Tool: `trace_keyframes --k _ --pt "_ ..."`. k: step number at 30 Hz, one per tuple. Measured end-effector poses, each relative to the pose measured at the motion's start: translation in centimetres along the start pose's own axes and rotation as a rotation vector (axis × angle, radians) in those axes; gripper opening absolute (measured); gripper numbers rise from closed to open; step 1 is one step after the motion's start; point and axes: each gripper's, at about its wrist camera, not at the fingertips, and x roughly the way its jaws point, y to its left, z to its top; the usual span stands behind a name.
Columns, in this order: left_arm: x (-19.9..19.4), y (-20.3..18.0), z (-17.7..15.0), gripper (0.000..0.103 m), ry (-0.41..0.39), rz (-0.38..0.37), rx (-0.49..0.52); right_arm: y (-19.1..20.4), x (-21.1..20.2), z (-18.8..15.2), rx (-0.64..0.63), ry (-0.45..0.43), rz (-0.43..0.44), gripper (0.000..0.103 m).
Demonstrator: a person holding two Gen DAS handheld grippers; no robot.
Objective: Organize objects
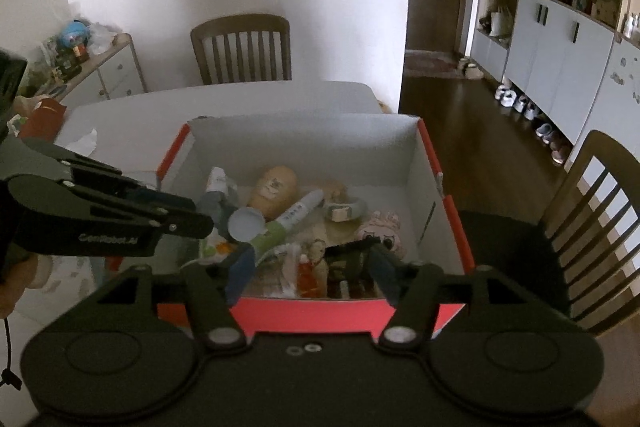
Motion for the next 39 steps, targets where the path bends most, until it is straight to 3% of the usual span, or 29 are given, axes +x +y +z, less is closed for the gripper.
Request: trace_keyframes --k 3,7,12,14,19,22,27,31,39 --pt "-1.3 0.1 -0.4 0.024 -0.023 -0.008 -0.008 0.5 -0.6 0.1 0.006 -0.013 0.003 0.064" --pt "-3.1 0.4 -1.2 0.062 -0.070 -0.029 -0.010 1.1 -1.4 0.2 0.014 -0.031 0.007 0.067" --pt "-5.0 0.6 -2.0 0.064 -0.106 -0.028 0.002 1.9 -2.5 0.2 0.015 -0.056 0.009 0.070" --pt "-5.7 0.7 -2.4 0.070 -0.120 -0.030 0.001 2.2 -3.0 0.1 0.023 -0.070 0.012 0.075" --pt "-7.1 0.9 -3.0 0.072 -0.147 -0.041 0.009 2.9 -4.0 -0.2 0.038 -0.104 0.021 0.084" --pt "-7.7 1.2 -3.3 0.080 -0.157 -0.047 0.005 3.4 -4.6 -0.6 0.044 -0.128 0.018 0.090" --pt "-8.4 1.6 -3.8 0.085 -0.169 -0.054 0.002 3.8 -5.6 -1.0 0.073 -0.164 0.015 0.097" --pt "-9.1 1.8 -4.2 0.103 -0.185 -0.048 -0.002 4.0 -6.2 -1.5 0.088 -0.183 0.011 0.101" --pt "-10.1 2.0 -4.9 0.103 -0.206 -0.049 -0.011 4.3 -6.6 -2.3 0.122 -0.185 -0.009 0.102"
